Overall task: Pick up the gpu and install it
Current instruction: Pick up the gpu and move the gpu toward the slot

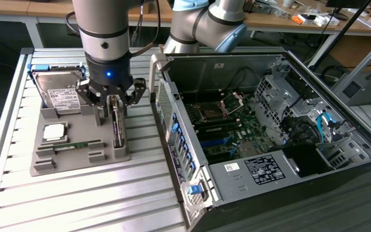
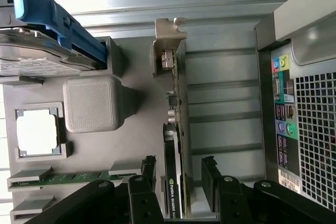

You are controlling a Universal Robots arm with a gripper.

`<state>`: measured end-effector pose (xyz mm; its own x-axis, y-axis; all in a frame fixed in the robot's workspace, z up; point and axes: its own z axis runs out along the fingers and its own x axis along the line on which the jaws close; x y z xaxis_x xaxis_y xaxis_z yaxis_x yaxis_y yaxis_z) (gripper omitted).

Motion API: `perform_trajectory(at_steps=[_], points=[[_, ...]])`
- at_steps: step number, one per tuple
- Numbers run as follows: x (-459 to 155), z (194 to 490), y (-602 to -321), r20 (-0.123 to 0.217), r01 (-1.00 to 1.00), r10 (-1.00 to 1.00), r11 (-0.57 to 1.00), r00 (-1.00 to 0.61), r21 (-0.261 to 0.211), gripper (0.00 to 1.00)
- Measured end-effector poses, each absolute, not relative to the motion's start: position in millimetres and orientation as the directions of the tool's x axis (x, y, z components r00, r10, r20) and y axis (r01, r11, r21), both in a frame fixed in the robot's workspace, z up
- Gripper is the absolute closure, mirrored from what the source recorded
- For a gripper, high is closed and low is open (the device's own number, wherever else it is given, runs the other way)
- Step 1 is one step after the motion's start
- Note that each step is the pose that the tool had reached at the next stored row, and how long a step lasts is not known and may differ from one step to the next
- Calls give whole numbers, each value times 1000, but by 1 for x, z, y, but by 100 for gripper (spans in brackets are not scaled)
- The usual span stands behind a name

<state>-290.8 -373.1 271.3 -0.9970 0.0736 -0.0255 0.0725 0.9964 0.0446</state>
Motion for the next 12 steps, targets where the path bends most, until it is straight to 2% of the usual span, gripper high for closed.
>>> perform_trajectory(at_steps=[12], points=[[-291,262,-367,-26,40,41,998,-999,45,52]])
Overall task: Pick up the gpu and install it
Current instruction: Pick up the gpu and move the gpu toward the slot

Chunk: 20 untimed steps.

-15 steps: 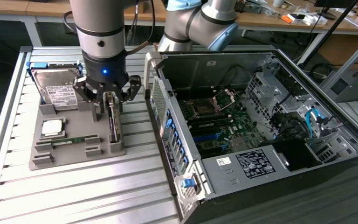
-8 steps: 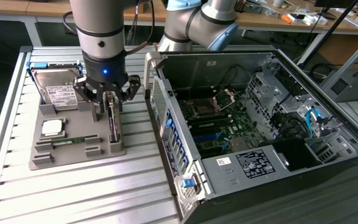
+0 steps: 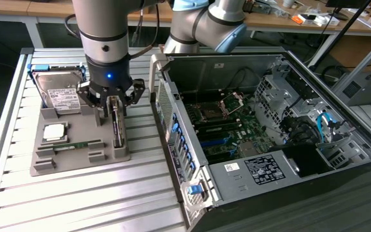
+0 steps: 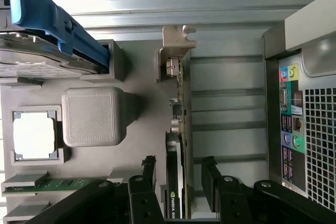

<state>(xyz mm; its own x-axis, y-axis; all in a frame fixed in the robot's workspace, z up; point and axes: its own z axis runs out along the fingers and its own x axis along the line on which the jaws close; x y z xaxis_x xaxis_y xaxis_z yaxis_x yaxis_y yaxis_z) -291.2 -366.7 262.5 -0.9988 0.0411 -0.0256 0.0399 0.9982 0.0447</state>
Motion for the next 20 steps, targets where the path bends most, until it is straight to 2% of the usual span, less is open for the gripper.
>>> perform_trajectory(at_steps=[20], points=[[-292,249,-366,-25,35,36,998,-999,45,52]])
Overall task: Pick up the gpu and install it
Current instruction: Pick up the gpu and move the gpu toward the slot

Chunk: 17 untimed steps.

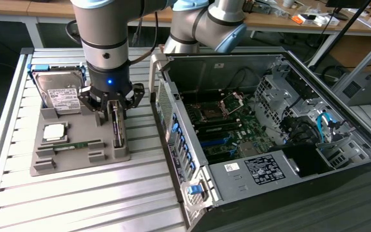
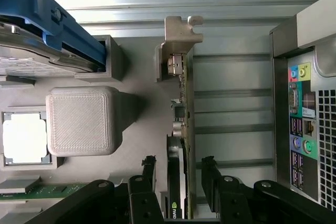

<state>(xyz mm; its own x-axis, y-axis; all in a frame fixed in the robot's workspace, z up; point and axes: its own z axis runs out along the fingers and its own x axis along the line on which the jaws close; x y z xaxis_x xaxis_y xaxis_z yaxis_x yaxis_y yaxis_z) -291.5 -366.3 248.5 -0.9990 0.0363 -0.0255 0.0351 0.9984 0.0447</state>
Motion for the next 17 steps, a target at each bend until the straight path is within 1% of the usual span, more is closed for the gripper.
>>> perform_trajectory(at_steps=[2,3,4,6,7,17], points=[[-292,249,-366,-25,35,36,998,-999,45,54],[-292,249,-366,-25,35,36,998,-999,45,60],[-292,249,-366,-25,35,36,998,-999,45,60],[-292,249,-366,-25,35,36,998,-999,45,72],[-292,249,-366,-25,35,36,998,-999,45,73],[-292,249,-366,-25,35,36,998,-999,45,73]])
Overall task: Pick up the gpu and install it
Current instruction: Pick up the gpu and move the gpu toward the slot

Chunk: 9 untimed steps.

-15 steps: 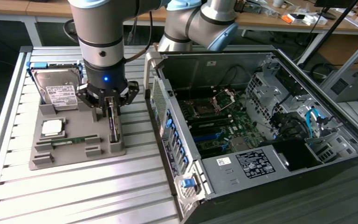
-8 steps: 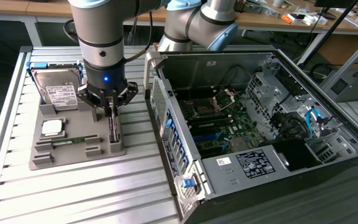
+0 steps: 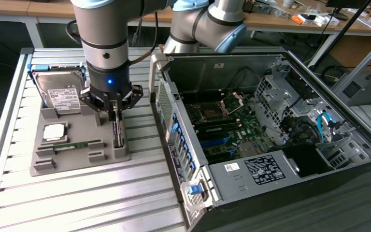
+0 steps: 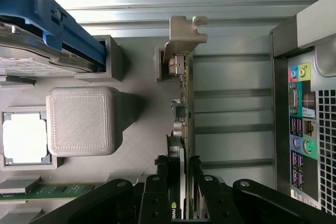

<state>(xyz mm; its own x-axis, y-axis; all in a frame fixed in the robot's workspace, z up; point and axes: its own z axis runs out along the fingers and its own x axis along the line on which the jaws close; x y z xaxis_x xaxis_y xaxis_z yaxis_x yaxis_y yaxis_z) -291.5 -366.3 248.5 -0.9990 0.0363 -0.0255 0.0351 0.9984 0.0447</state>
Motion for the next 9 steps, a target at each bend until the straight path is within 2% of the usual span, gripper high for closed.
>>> perform_trajectory(at_steps=[9], points=[[-292,249,-366,-25,35,36,998,-999,45,73]])
